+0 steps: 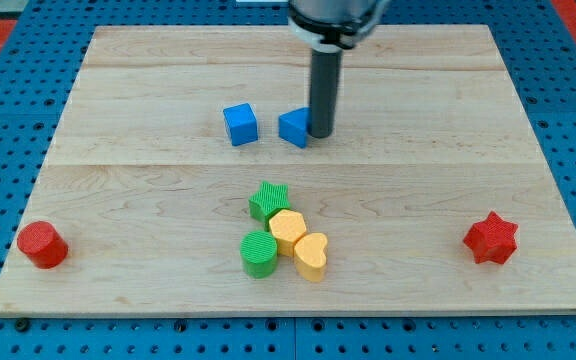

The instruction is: Push the red star closer to the green star

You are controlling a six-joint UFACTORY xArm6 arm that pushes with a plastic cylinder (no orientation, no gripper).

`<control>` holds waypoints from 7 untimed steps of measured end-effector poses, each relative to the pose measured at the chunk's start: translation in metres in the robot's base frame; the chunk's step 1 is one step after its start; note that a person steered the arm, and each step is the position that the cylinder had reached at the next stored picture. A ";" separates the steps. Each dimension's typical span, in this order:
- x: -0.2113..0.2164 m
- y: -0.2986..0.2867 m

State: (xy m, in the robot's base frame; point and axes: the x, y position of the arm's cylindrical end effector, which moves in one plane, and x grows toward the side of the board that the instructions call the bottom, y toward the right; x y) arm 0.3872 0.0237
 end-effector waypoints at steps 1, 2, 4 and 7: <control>-0.004 0.016; 0.003 0.120; 0.147 0.273; 0.164 0.167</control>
State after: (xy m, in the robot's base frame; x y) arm 0.5516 0.1903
